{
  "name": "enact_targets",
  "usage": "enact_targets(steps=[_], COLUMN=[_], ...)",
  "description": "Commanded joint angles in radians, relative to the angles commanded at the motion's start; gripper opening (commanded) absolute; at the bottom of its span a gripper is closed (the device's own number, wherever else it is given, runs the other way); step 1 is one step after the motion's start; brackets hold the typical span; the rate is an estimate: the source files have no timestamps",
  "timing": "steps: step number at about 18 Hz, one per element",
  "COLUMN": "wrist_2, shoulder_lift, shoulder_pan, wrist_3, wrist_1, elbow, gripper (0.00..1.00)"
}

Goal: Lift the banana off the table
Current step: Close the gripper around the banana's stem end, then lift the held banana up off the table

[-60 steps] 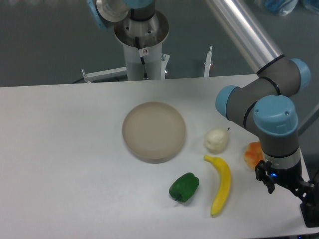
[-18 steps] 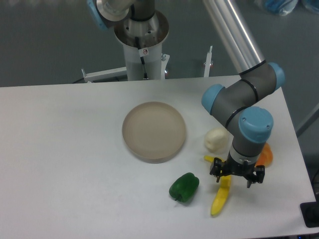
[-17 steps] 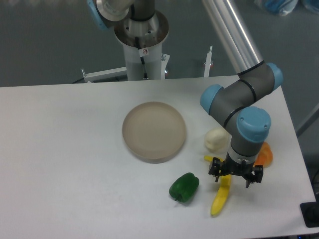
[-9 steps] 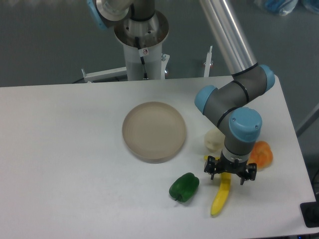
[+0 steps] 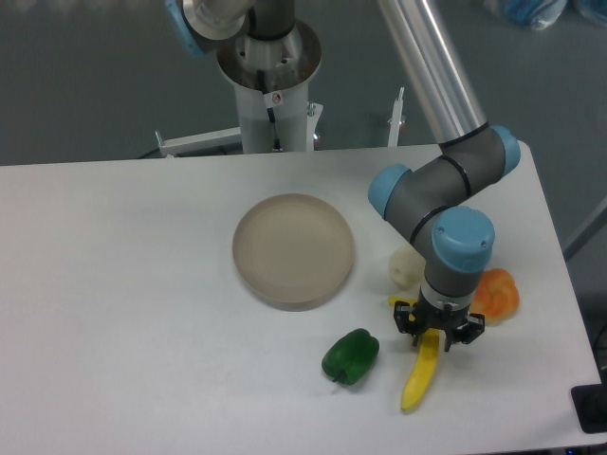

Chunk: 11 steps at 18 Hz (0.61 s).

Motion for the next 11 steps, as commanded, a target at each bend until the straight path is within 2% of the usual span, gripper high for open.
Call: enact_targets(steps=[5, 11], wrist_2=[0.0, 0.0], shoulder_lift=[0.0, 0.014], shoulder_pan=[0.002, -0.011], wrist_3=[0.002, 0.009], wrist_1=[-0.003, -0.018], elbow=[0.017, 0.146], gripper=[0.22, 0.22])
